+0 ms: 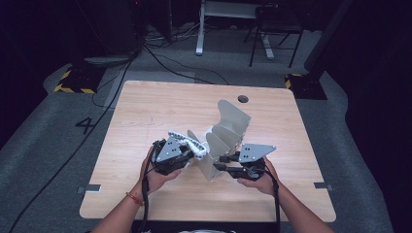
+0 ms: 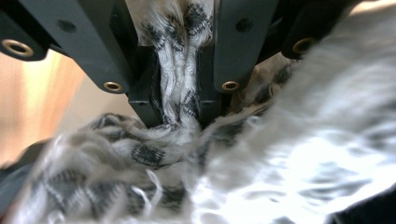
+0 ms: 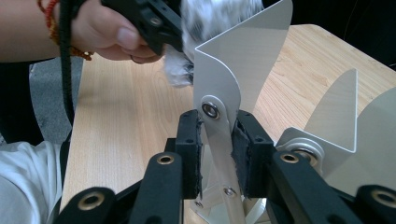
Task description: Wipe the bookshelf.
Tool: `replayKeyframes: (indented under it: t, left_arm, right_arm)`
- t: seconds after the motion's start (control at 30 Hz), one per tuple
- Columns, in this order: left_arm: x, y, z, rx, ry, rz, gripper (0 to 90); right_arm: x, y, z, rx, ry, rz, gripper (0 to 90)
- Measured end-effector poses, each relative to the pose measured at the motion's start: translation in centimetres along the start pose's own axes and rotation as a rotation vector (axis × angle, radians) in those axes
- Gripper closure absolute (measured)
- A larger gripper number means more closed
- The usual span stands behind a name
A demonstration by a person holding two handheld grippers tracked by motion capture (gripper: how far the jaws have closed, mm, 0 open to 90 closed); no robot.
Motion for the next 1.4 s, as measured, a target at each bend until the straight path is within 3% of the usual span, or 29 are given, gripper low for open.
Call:
replayKeyframes:
  t: [0.23,0.33,0.43,0.47,0.7,0.93,1.0,1.13,1.17,1.4]
  left_arm:
    - [-0.1,-2.0,0.2,-0.063,-0.020,0.107,75.2]
    - [-0.9,-2.4,1.2,-0.059,0.014,0.152,75.3]
    - [-2.0,-3.2,2.3,-0.127,0.090,0.150,75.6]
    - [-2.5,-3.3,2.8,-0.133,0.123,0.158,75.6]
    - [-5.0,-2.5,5.9,-0.165,0.308,0.135,75.2]
    - [-5.2,0.2,6.8,-0.126,0.333,0.043,74.1]
    - [-5.3,1.2,6.8,-0.095,0.343,0.022,74.2]
    - [-4.8,3.0,5.9,-0.050,0.285,-0.030,73.9]
    - [-4.4,3.2,5.3,-0.019,0.248,-0.027,73.9]
    - [-1.5,3.0,0.9,0.032,0.010,0.002,73.9]
  right_arm:
    - [0.2,0.0,0.1,0.000,-0.004,0.002,74.6]
    - [0.2,-0.1,0.2,-0.003,-0.005,0.009,74.6]
    - [0.3,-0.2,0.2,-0.007,-0.007,0.017,74.5]
    - [0.4,-0.3,0.2,-0.007,-0.006,0.021,74.5]
    - [0.4,-0.2,0.3,-0.007,-0.009,0.022,74.5]
    - [0.3,-0.1,0.2,-0.006,-0.009,0.003,74.5]
    - [0.2,0.0,0.2,-0.006,-0.008,-0.004,74.8]
    - [0.1,0.1,0.1,-0.006,-0.008,-0.008,75.4]
    - [0.1,0.1,0.1,-0.004,-0.007,-0.009,75.4]
    - [0.0,0.1,0.1,-0.009,-0.013,-0.014,76.0]
Point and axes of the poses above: each handheld gripper's, and its own axes: x roughly backward along the jaws, z roughly out of its underside, y roughly to its left, the point moved 2 cm from there along -x, roughly forward along the jaws, and after that the axes turned 14 degrees about -z, right-handed, at the moved point
